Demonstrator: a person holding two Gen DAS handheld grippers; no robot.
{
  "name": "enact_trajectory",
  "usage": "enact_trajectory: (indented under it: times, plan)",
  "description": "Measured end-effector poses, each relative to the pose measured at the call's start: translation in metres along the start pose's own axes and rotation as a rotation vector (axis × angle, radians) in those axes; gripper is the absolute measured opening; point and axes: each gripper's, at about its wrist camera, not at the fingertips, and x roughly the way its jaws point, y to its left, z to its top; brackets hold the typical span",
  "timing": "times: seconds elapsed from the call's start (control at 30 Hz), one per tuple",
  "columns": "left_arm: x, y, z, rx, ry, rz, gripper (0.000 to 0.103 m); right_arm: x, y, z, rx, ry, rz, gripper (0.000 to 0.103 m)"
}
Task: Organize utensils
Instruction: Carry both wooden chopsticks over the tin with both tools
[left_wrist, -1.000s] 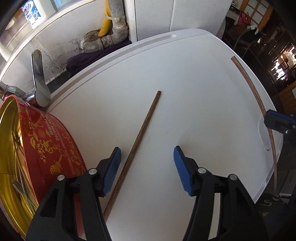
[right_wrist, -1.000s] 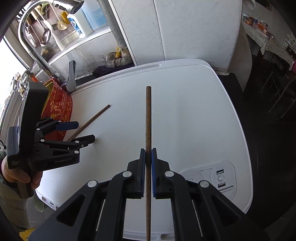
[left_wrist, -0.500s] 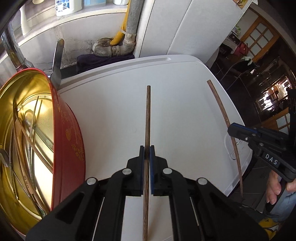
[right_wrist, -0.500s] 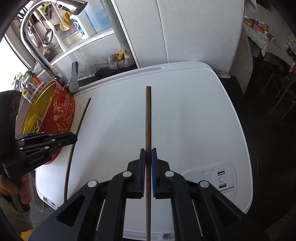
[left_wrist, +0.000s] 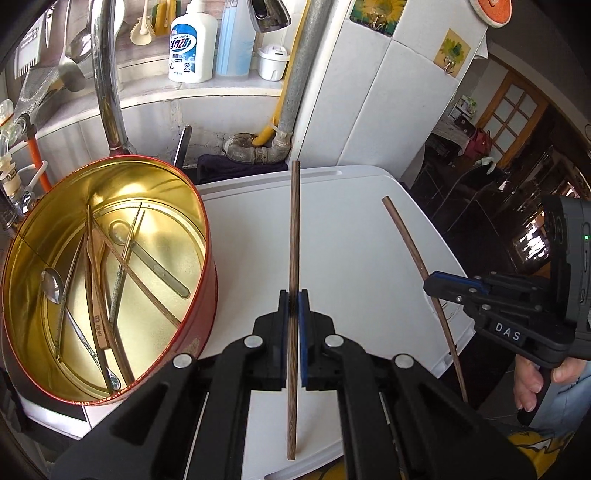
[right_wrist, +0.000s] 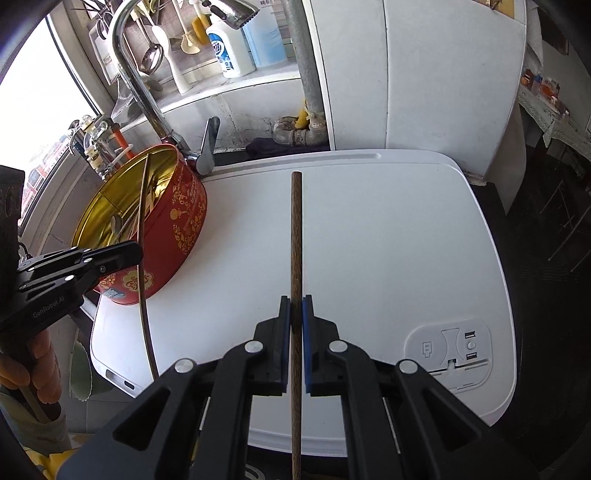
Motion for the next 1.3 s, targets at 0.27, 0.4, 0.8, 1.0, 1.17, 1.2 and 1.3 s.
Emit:
enact_trajectory:
  times: [0.27,0.4,0.8,1.0,1.17,1.2,1.3]
  plan:
    - [-0.049,0.021,-0.018,-0.037,-0.102,0.018,0.005,-0.005,0.045,0.009,-0.085,-0.020,0.034,0.007]
    - [-0.073,0.034,-0.027,-0.063,-0.155,0.044,0.004,-0.005,0.069,0.016,-0.136,-0.030,0.054,0.007]
    - [-0.144,0.076,-0.019,-0.102,-0.334,0.121,0.000,-0.008,0.151,0.067,-0.256,-0.090,0.171,0.007]
    - [-0.125,0.116,0.001,-0.149,-0.296,0.148,0.000,0.022,0.182,0.085,-0.282,-0.045,0.175,0.007]
    - [-0.099,0.142,0.000,-0.181,-0.238,0.125,0.000,0.048,0.193,0.093,-0.283,0.007,0.167,0.007]
    - [-0.095,0.146,0.000,-0.186,-0.230,0.124,0.000,0.054,0.196,0.096,-0.281,0.018,0.166,0.007]
    - [-0.084,0.159,0.001,-0.206,-0.206,0.123,0.000,0.069,0.202,0.105,-0.267,0.042,0.164,0.007]
